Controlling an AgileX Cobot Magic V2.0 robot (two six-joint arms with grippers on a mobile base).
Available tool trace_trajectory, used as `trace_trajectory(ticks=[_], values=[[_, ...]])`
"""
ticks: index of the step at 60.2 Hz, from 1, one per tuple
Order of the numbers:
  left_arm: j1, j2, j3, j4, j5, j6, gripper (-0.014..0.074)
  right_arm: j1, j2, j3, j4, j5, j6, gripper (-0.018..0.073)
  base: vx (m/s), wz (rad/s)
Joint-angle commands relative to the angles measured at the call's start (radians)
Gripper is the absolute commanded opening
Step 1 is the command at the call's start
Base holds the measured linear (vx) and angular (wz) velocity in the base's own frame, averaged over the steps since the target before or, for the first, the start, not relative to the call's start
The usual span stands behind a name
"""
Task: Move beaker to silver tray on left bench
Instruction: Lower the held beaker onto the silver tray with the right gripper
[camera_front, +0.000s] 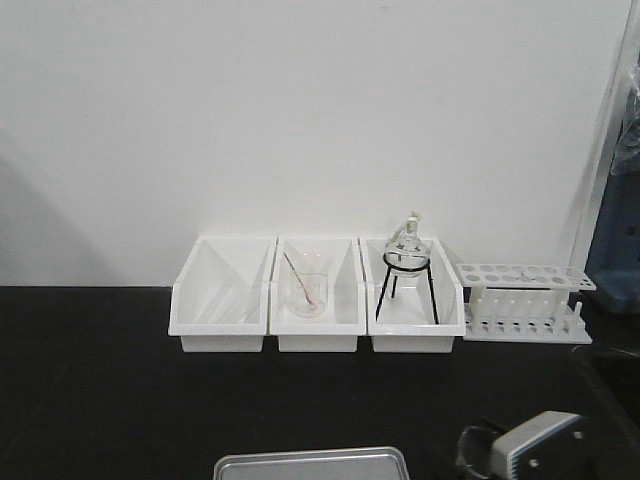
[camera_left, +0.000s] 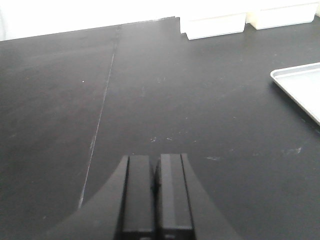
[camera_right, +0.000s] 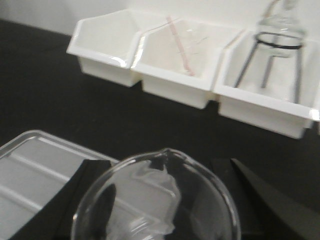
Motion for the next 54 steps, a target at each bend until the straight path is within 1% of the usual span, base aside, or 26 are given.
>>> trace_trajectory(ticks=[1,8,17,27,32,38,47,54], values=[[-0.008,-0.007,0.020,-0.003,-0.075,-0.002,0.0001,-0.003,0.080,-0.086,-0.144,-0.139,0.043,-0.0009,0.00,0.00],[-0.008,-0.007,0.020,-0.003,-0.075,-0.002,0.0001,-0.003,0.192,-0.164,-0.210,-0.156,0.084,-0.0009,0.00,0.00],[-0.008,-0.007,0.020,-0.003,-0.075,-0.002,0.0001,-0.003,0.316,-0.263,-0.258,-0.159,0.082,-0.0008,0.00,0.00],[-0.008,-0.007,0.020,-0.003,-0.075,-0.002,0.0001,-0.003,0.424,-0.355,-0.356,-0.186,0.084,-0.0004,0.00,0.00],[-0.008,-0.007,0.020,-0.003,-0.075,-0.002,0.0001,-0.003,0.450,-0.377,-0.374,-0.185,0.084,-0.0002,0.00,0.00],[-0.008,-0.007,0.020,-0.003,-0.075,-0.002,0.0001,-0.003,0.472,-0.385,-0.363,-0.179,0.084,0.0010,0.00,0.00],[-0.008,-0.007,0.020,-0.003,-0.075,-0.002,0.0001,-0.003,0.493,-0.385,-0.363,-0.178,0.103,0.0063,0.00,0.00],[-0.008,-0.007,0.020,-0.003,-0.075,-0.002,0.0001,-0.003,0.497,-0.385,-0.363,-0.177,0.115,0.0162,0.00,0.00]])
